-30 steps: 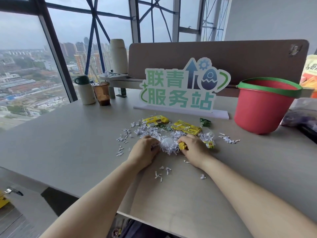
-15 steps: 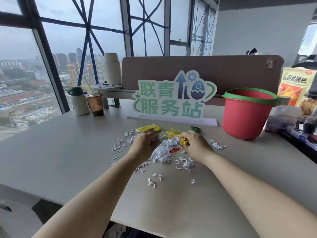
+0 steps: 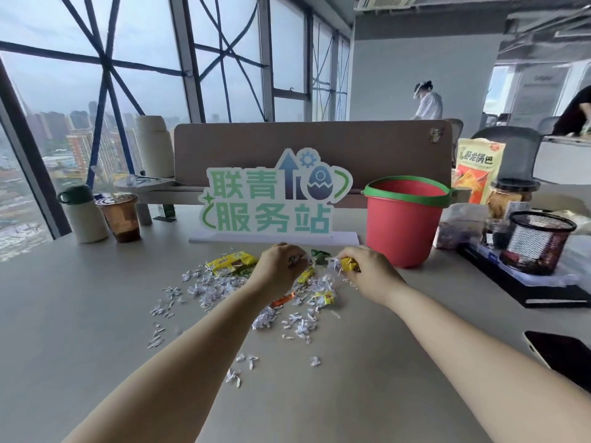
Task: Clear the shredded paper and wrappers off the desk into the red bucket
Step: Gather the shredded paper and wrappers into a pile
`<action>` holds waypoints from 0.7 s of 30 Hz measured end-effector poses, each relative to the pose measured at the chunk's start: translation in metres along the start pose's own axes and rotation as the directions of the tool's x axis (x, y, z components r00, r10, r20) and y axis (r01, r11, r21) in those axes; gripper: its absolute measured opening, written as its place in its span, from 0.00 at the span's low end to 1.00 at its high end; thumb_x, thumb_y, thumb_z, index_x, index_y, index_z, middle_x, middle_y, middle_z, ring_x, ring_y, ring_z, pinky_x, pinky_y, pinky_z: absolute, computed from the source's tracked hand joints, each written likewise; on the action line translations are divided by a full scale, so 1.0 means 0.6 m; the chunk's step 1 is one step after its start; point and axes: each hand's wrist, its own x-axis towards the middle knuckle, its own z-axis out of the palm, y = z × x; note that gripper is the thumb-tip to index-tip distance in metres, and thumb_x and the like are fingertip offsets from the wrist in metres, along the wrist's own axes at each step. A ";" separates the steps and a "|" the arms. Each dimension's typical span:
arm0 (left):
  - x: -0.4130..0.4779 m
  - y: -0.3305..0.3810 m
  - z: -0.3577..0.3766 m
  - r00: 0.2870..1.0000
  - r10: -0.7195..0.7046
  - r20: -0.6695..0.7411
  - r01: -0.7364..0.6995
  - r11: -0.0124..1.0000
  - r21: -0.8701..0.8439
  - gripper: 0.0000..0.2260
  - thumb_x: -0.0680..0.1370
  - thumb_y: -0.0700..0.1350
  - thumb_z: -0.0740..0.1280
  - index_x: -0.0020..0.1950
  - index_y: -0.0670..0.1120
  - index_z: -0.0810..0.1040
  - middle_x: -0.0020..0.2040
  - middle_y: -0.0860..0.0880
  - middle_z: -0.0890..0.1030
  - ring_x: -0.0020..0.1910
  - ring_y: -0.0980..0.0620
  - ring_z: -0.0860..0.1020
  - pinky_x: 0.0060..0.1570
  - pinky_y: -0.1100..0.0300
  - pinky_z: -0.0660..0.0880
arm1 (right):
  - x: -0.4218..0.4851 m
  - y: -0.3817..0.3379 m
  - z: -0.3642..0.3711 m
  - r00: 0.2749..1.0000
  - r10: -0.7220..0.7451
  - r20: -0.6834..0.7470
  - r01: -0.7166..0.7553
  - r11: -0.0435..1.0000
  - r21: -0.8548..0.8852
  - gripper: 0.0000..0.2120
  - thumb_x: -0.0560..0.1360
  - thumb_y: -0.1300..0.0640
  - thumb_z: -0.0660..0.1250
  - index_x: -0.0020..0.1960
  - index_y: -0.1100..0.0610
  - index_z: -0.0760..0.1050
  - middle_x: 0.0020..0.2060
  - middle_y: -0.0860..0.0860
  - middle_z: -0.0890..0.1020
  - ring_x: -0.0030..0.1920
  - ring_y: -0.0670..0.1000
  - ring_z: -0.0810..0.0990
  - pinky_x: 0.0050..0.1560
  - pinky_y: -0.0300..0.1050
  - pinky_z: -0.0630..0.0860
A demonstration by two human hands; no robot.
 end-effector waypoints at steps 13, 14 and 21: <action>0.206 0.157 0.038 0.990 0.134 0.031 -0.127 0.976 -0.176 0.08 0.77 0.45 0.66 0.48 0.43 0.82 0.41 0.49 0.80 0.37 0.53 0.75 0.32 0.71 0.68 | 0.104 0.066 -0.211 0.976 0.030 -0.216 -0.034 0.999 -0.016 0.05 0.73 0.62 0.66 0.49 0.56 0.77 0.42 0.54 0.81 0.40 0.55 0.78 0.39 0.47 0.72; 0.229 0.171 0.041 0.990 0.138 0.023 -0.132 0.975 -0.179 0.08 0.77 0.46 0.65 0.49 0.43 0.82 0.41 0.48 0.80 0.37 0.53 0.75 0.32 0.68 0.68 | 0.118 0.074 -0.226 0.971 0.035 -0.234 -0.040 0.999 -0.017 0.06 0.73 0.62 0.66 0.49 0.56 0.77 0.40 0.52 0.79 0.40 0.55 0.77 0.38 0.45 0.69; 0.388 0.227 0.096 0.990 0.140 -0.024 -0.142 0.974 -0.174 0.09 0.75 0.47 0.66 0.46 0.42 0.81 0.38 0.48 0.75 0.38 0.50 0.71 0.36 0.62 0.63 | 0.227 0.153 -0.283 0.961 0.108 -0.255 -0.114 0.993 -0.007 0.04 0.75 0.58 0.65 0.48 0.53 0.76 0.37 0.52 0.79 0.39 0.56 0.78 0.39 0.45 0.72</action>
